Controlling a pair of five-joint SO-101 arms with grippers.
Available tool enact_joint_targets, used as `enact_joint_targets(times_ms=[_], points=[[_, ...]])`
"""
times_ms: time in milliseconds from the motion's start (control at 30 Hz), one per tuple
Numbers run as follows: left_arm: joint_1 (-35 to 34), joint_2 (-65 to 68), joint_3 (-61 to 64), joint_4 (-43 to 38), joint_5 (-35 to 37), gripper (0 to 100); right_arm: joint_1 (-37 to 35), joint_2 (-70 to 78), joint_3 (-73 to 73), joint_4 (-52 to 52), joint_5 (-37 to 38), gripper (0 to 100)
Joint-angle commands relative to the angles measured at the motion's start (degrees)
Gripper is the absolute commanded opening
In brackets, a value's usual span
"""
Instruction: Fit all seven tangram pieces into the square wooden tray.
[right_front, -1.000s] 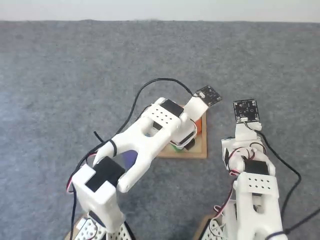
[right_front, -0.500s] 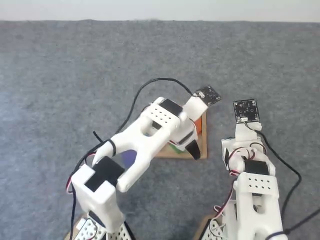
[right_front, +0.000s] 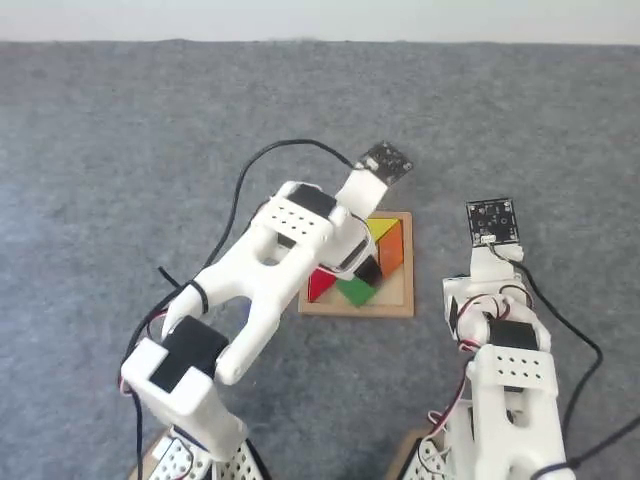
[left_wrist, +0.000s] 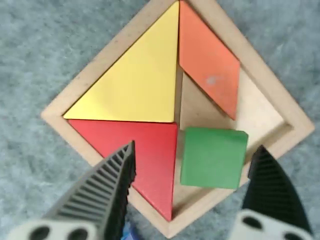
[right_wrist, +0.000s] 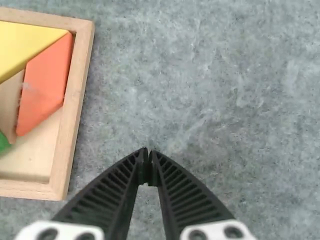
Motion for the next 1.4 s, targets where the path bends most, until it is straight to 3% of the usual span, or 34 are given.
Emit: enact_joint_targets(times_ms=[0, 333, 1000, 1367], points=[[-0.88, -0.53, 0.22, -3.34, 0.44, 33, 0.22, 0.31, -3.52, -1.27, -0.53, 0.7], [-1.14, 0.97, -1.54, -7.47, 2.55, 33, 0.22, 0.40, -3.52, -1.45, -0.53, 0.7], [-5.10, 2.64, -1.01, -3.78, -2.11, 33, 0.22, 0.31, -3.52, -1.45, -0.44, 0.7], [-5.01, 3.43, -1.01, -6.33, -2.37, 33, 0.22, 0.31, -3.52, -1.36, -0.44, 0.7]])
